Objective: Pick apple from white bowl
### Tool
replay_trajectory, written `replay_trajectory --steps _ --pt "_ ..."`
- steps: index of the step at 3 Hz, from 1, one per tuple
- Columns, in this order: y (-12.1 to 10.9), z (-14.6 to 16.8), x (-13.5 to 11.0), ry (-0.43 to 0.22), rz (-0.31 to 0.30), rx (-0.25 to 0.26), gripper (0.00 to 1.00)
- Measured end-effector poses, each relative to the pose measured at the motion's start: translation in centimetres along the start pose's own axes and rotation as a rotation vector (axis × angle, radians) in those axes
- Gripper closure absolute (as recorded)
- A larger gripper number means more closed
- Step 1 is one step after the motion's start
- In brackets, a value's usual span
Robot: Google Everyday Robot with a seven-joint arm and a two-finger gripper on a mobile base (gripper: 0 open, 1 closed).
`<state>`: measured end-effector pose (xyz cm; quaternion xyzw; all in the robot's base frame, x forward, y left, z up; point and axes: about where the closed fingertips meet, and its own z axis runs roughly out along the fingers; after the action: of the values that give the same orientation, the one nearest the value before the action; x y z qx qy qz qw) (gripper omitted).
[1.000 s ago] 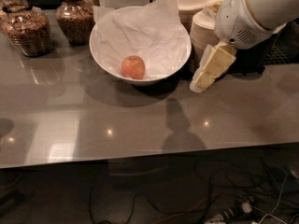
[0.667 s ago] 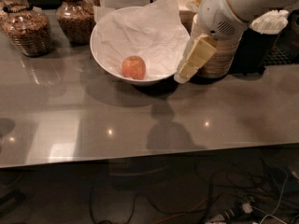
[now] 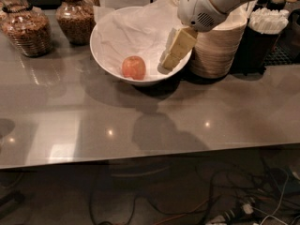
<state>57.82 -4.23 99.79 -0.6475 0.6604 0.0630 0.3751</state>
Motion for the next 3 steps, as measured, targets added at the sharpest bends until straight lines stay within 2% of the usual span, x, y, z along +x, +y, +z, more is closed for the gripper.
replay_trajectory --steps 1,2,3 --pt "-0.5 0.6 0.3 -0.008 -0.024 0.022 0.0" --pt "-2.1 3.1 0.5 -0.039 -0.083 0.06 0.17" --pt "-3.0 5.7 0.8 -0.055 -0.114 0.059 0.41"
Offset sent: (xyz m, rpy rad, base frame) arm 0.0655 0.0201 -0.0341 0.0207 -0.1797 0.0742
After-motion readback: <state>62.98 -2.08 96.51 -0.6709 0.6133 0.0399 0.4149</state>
